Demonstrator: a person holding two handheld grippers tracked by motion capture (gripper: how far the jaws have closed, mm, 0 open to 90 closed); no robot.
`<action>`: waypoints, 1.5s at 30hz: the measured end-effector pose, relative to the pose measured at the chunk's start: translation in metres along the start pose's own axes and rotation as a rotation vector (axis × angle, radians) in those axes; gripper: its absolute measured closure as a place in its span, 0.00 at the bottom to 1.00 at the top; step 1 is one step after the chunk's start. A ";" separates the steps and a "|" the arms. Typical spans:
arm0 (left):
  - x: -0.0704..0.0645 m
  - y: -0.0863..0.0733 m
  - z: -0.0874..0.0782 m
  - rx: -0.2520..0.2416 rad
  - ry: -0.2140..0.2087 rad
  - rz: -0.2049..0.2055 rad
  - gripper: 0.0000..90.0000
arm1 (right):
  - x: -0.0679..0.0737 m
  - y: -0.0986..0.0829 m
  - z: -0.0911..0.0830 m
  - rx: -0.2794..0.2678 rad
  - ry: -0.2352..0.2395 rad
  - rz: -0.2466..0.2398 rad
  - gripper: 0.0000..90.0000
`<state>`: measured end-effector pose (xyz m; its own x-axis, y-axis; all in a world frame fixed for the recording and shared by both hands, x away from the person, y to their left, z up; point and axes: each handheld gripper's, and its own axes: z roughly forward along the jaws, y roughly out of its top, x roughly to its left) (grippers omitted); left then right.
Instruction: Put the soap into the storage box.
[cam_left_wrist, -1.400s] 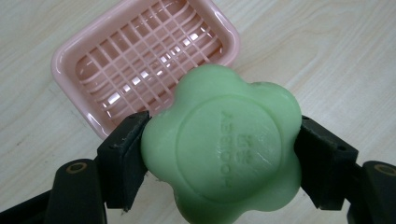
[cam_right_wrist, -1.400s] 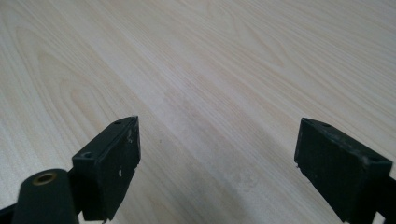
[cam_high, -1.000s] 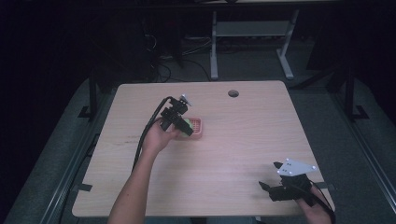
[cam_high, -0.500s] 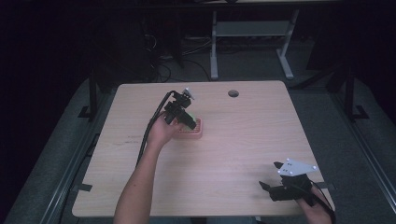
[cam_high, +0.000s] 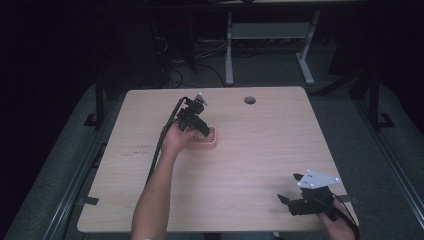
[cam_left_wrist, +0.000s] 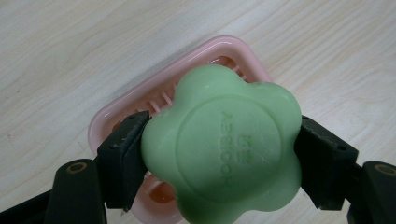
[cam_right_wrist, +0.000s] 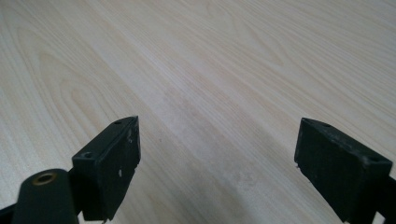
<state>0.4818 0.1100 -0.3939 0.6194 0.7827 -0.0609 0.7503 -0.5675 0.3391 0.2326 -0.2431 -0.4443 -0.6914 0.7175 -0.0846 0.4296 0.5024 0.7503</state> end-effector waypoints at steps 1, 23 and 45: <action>0.000 0.000 0.002 0.005 0.001 -0.001 0.29 | 0.000 0.000 0.000 0.002 -0.001 0.000 0.15; 0.004 0.005 0.026 0.044 0.017 -0.041 0.29 | 0.000 0.000 -0.001 0.003 0.001 -0.002 0.15; 0.005 0.004 0.032 0.066 0.040 -0.035 0.29 | 0.000 0.000 0.000 0.003 0.003 -0.004 0.15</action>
<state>0.4950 0.1035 -0.4234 0.5836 0.8113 -0.0334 0.7860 -0.5541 0.2743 0.2324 -0.2428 -0.4442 -0.6949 0.7140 -0.0854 0.4288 0.5067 0.7479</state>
